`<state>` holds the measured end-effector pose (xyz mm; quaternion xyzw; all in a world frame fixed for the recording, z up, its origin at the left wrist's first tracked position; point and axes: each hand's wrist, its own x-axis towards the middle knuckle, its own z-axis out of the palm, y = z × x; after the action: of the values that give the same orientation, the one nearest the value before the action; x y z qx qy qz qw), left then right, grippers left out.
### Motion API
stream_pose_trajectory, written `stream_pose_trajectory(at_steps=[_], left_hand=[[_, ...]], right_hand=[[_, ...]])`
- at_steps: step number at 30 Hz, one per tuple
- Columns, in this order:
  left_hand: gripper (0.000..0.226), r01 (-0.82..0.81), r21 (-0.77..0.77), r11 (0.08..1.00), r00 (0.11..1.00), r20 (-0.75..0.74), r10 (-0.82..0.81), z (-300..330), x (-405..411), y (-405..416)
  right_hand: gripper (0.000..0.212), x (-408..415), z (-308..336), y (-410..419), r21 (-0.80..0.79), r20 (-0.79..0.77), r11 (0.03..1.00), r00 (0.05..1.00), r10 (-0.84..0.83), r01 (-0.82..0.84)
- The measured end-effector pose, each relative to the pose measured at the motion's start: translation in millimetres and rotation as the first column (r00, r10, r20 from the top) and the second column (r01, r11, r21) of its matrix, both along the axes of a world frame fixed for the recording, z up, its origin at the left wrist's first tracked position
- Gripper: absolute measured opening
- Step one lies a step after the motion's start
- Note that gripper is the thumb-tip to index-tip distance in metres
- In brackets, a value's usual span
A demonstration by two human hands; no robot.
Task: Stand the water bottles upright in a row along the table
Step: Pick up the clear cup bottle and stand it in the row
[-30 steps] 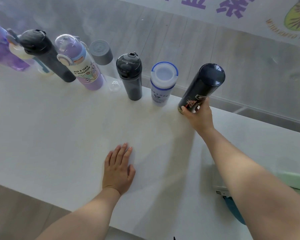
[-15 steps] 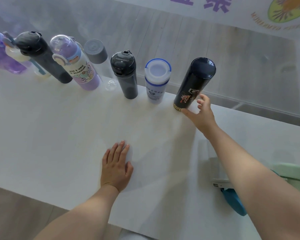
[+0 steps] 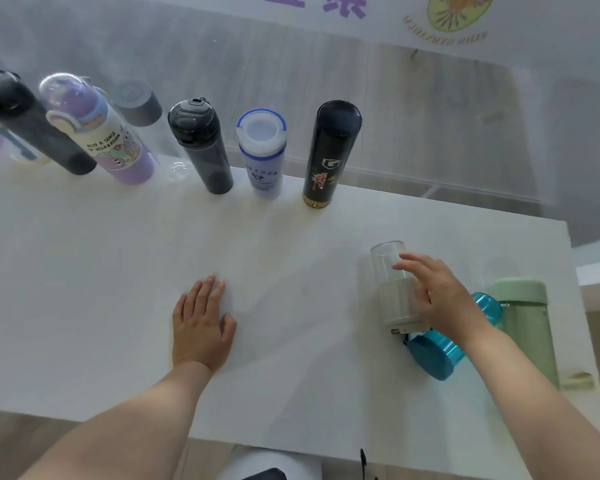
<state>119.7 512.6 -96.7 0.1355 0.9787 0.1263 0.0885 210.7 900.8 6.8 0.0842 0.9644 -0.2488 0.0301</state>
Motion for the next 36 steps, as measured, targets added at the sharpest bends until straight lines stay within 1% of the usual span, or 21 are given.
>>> stream_pose_trajectory(at_steps=[3,6,9,12,17,21,23,26,28,31,33,36], left_hand=[[0.063,-0.003,0.009,1.0,1.0,-0.006,0.003,1,0,0],[0.063,-0.003,0.014,1.0,1.0,-0.016,0.004,2,0,1],[0.063,-0.001,0.012,1.0,1.0,-0.015,0.001,2,0,1],[0.064,-0.007,0.016,1.0,1.0,-0.012,0.007,1,0,1],[0.063,-0.006,0.019,1.0,1.0,-0.01,0.006,2,0,1],[0.063,-0.009,0.027,1.0,1.0,-0.003,0.009,2,1,1],[0.063,-0.006,0.025,1.0,1.0,-0.003,0.006,3,0,1],[0.063,-0.004,0.021,1.0,1.0,-0.002,0.004,2,0,1],[0.063,-0.007,0.02,1.0,1.0,0.003,0.007,2,0,1],[0.064,-0.008,0.016,1.0,1.0,0.005,0.008,1,0,1],[0.063,-0.006,0.019,1.0,1.0,0.005,0.006,1,0,1],[0.063,-0.007,0.024,1.0,1.0,0.004,0.007,2,0,1]], right_hand=[[0.076,17,-5,13,0.088,0.132,0.98,0.977,0.168,-0.18],[0.09,15,-5,23,0.188,0.221,0.939,0.944,0.246,-0.289],[0.096,6,1,25,0.283,0.286,0.873,0.904,0.319,-0.398],[0.099,-1,2,28,0.308,0.347,0.826,0.864,0.364,-0.472],[0.107,-5,-10,26,0.434,0.325,0.729,0.847,0.421,-0.529],[0.101,-9,-20,9,0.506,0.266,0.662,0.83,0.49,-0.553],[0.099,-12,-24,1,0.516,0.237,0.651,0.823,0.516,-0.557],[0.101,-15,-28,-9,0.502,0.198,0.669,0.826,0.528,-0.548],[0.098,-17,-31,-14,0.496,0.176,0.681,0.83,0.529,-0.539],[0.093,-19,-34,-20,0.428,0.123,0.759,0.864,0.488,-0.49],[0.094,-18,-34,-25,0.362,0.09,0.834,0.906,0.413,-0.416],[0.098,-16,-28,-37,0.208,0.016,0.957,0.979,0.203,-0.202]])
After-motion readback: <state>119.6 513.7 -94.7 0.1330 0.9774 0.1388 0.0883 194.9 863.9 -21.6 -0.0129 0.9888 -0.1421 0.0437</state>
